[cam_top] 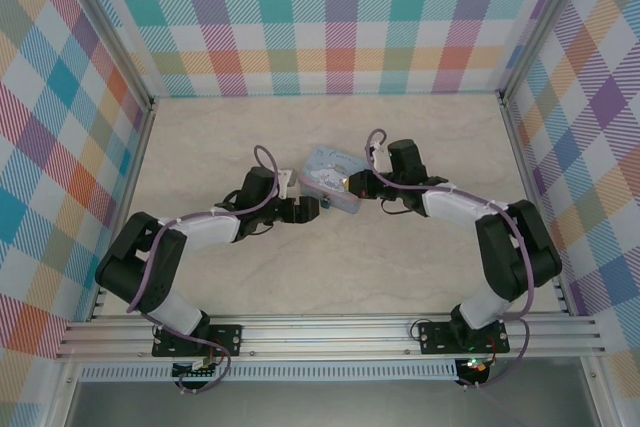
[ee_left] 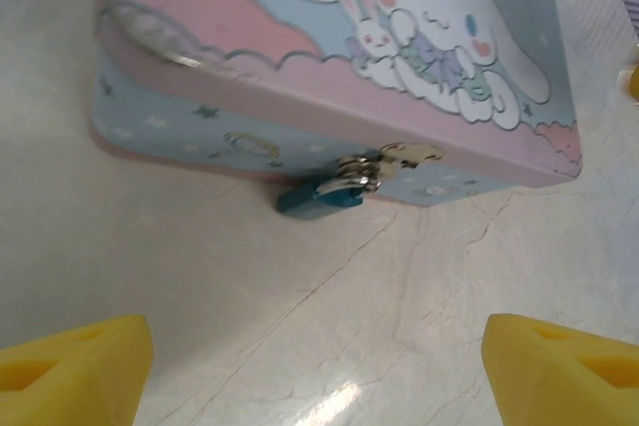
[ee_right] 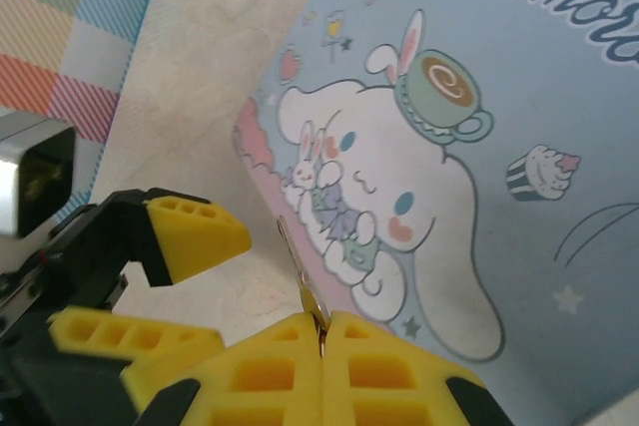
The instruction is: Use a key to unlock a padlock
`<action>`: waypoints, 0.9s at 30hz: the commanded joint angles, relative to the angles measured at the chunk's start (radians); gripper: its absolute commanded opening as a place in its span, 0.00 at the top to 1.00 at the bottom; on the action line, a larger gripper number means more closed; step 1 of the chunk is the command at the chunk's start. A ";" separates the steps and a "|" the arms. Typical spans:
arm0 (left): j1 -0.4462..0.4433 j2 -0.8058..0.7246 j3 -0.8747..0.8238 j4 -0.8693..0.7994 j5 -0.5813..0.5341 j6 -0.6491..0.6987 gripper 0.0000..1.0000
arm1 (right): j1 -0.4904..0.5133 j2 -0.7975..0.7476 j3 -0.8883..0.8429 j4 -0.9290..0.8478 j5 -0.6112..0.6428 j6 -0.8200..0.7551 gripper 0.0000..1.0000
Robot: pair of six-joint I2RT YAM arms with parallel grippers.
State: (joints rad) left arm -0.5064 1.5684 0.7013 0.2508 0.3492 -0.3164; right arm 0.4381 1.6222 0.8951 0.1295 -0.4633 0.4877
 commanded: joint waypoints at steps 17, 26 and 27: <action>-0.133 0.143 0.050 0.158 -0.264 0.138 0.23 | -0.001 0.123 0.096 -0.134 0.101 0.031 0.96; -0.152 0.198 0.077 0.192 -0.307 0.173 0.27 | 0.001 0.125 0.099 -0.137 0.102 0.028 0.96; -0.155 0.207 0.082 0.195 -0.316 0.181 0.27 | 0.000 0.125 0.099 -0.140 0.102 0.028 0.96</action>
State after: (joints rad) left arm -0.6464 1.7531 0.7551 0.4038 0.0681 -0.1726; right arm 0.4374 1.7203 0.9871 0.0425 -0.3820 0.5159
